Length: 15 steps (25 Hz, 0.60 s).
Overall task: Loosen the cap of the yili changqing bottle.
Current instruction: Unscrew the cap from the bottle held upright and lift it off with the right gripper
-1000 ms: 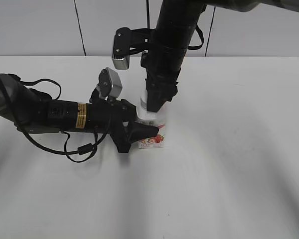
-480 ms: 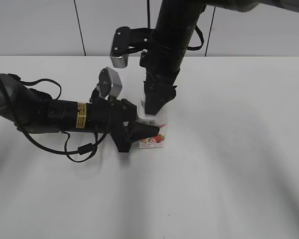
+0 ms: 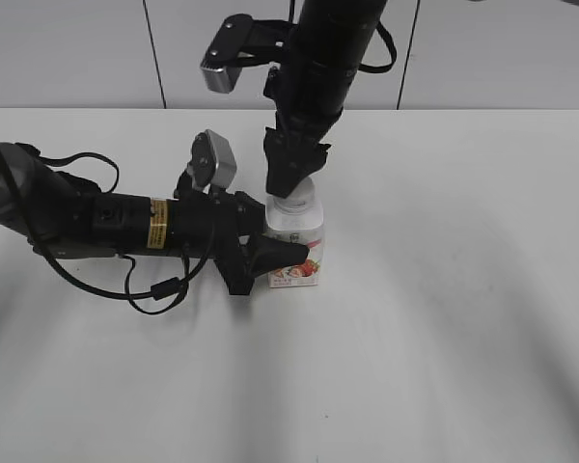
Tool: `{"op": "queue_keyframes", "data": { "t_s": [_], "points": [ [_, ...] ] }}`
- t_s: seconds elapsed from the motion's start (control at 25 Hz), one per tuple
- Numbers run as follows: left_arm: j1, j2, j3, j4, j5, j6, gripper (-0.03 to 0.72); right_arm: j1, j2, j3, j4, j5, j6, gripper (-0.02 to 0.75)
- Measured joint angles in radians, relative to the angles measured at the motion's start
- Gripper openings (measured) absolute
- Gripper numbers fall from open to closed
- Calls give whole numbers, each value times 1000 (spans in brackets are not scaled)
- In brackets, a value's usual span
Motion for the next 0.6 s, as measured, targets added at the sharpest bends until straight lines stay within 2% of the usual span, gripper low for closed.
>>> {"op": "queue_keyframes", "data": {
  "t_s": [0.4, 0.6],
  "points": [
    [0, 0, 0, 0, 0, 0, 382, 0, -42, -6, -39, 0, 158, 582],
    [0, 0, 0, 0, 0, 0, 382, 0, -70, -6, -108, 0, 533, 582]
  ]
}}
